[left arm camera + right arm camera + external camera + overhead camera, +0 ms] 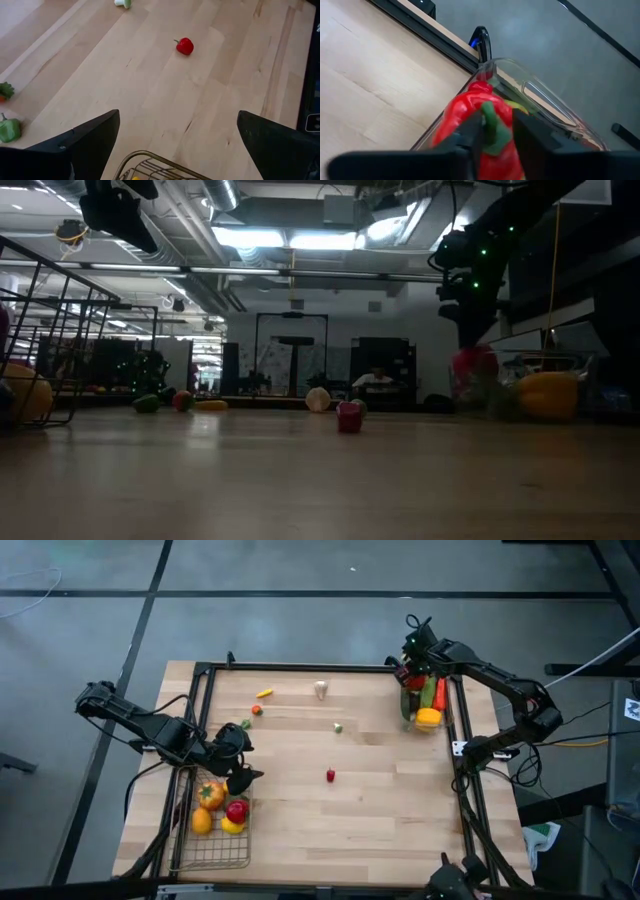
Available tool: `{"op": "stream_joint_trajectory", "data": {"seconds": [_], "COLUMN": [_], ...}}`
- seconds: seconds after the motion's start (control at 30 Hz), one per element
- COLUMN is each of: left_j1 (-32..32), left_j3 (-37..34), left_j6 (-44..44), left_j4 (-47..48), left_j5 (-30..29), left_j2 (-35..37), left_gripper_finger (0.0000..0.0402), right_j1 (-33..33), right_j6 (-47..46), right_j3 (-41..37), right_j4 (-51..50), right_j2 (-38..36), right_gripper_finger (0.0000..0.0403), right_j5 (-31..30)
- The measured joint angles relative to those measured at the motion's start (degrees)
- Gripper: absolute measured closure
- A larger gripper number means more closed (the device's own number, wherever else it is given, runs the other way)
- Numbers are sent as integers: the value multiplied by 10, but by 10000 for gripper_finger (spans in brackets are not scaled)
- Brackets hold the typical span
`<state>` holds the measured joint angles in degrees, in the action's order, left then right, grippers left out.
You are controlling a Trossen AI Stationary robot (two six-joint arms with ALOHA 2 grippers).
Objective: Sort produce into baskets
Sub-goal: Put the red bell pepper into the transparent bin, then put the peach into the wire basket
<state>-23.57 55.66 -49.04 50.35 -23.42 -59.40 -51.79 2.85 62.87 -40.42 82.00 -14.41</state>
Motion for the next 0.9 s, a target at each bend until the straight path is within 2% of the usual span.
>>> {"op": "stream_joint_trajectory", "data": {"seconds": [0.23,0.4,0.57,0.67,0.77,0.9], "left_j1": [0,0,0,0,5,32], "left_j3": [0,0,0,0,0,0], "left_j6": [-7,-68,-137,-160,-175,-184], "left_j4": [0,0,0,0,0,0], "left_j5": [0,0,-1,-24,-60,-68], "left_j2": [0,0,0,0,0,0], "left_gripper_finger": [2,2,2,2,2,2], "right_j1": [0,0,0,0,0,1], "right_j6": [0,9,23,24,24,26], "right_j3": [0,0,1,14,45,101], "right_j4": [0,-2,-12,-33,-64,-115], "right_j2": [0,0,-2,-2,-2,-2], "right_gripper_finger": [161,106,83,82,83,83], "right_j5": [-6,-6,-4,-4,-4,1]}}
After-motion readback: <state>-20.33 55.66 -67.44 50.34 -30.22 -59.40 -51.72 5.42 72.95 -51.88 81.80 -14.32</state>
